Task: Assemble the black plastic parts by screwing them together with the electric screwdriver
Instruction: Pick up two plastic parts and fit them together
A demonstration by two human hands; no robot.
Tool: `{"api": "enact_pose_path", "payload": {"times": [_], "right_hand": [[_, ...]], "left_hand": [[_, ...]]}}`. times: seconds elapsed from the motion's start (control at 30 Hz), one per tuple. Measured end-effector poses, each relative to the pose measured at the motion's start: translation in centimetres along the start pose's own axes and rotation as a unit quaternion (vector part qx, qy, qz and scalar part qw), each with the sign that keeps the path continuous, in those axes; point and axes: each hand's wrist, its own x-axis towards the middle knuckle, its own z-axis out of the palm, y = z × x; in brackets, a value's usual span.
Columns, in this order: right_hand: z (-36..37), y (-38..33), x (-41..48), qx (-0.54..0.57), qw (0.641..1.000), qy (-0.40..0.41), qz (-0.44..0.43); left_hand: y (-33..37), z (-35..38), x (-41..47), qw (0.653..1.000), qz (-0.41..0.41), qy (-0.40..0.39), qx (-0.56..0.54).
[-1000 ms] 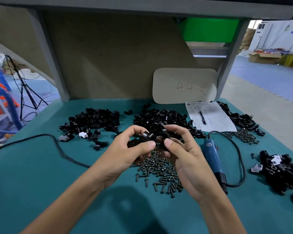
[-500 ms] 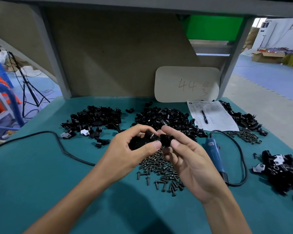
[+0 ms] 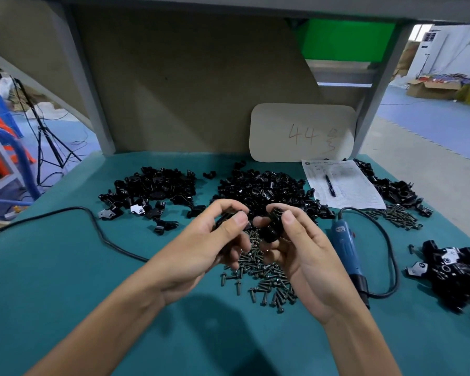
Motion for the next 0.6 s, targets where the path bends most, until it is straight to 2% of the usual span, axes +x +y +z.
{"api": "enact_pose_path", "payload": {"times": [0.23, 0.4, 0.47, 0.6], "right_hand": [[0.2, 0.7, -0.1, -0.103, 0.993, 0.018, -0.046], [0.4, 1.1, 0.1, -0.151, 0.987, 0.000, -0.057], [0.5, 1.2, 0.0, -0.163, 0.985, -0.009, -0.056], [0.2, 1.0, 0.0, -0.166, 0.984, 0.001, -0.069]], "left_hand": [[-0.7, 0.5, 0.1, 0.998, -0.012, 0.061, -0.008], [-0.4, 0.9, 0.1, 0.987, 0.020, 0.091, 0.130], [-0.4, 0.8, 0.0, 0.980, 0.032, 0.095, 0.170], [-0.4, 0.7, -0.2, 0.986, 0.039, 0.066, 0.146]]}}
